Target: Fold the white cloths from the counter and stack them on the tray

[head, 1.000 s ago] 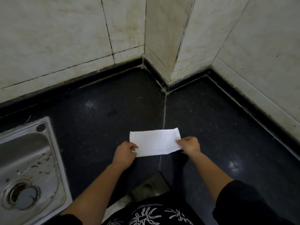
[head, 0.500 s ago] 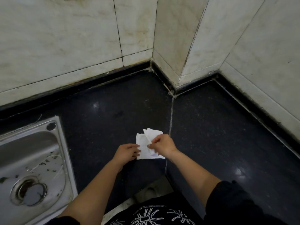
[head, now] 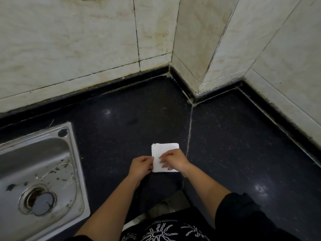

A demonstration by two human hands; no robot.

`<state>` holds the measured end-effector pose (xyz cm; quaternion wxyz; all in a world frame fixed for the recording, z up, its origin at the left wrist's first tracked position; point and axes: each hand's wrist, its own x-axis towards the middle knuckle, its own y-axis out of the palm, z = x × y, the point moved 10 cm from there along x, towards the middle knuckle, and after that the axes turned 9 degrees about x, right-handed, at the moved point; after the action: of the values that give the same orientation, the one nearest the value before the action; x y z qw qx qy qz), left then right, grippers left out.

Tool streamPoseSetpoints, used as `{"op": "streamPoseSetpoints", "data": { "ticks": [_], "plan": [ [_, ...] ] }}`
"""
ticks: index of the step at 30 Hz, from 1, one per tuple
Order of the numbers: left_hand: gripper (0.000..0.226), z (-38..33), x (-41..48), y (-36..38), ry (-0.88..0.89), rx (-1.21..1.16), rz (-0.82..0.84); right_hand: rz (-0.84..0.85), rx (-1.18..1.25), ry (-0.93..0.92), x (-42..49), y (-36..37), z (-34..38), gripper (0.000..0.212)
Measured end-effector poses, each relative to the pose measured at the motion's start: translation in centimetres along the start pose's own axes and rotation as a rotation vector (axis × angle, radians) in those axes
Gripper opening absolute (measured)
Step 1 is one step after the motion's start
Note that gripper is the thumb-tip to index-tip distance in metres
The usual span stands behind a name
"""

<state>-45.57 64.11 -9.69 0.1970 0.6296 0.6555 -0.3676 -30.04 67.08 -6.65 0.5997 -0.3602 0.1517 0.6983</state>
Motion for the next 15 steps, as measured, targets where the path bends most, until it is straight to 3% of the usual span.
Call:
{"op": "streamPoseSetpoints", "data": {
  "ticks": [5,15],
  "plan": [
    [0.037,-2.0,0.3,-0.1,0.158,0.387,-0.093,-0.204,0.023,-0.023,0.4,-5.3,-1.0,0.014],
    [0.033,-2.6,0.0,-0.4,0.207,0.482,-0.245,-0.273,-0.068,0.031,0.2,-6.4,-2.8,0.022]
  ]
}}
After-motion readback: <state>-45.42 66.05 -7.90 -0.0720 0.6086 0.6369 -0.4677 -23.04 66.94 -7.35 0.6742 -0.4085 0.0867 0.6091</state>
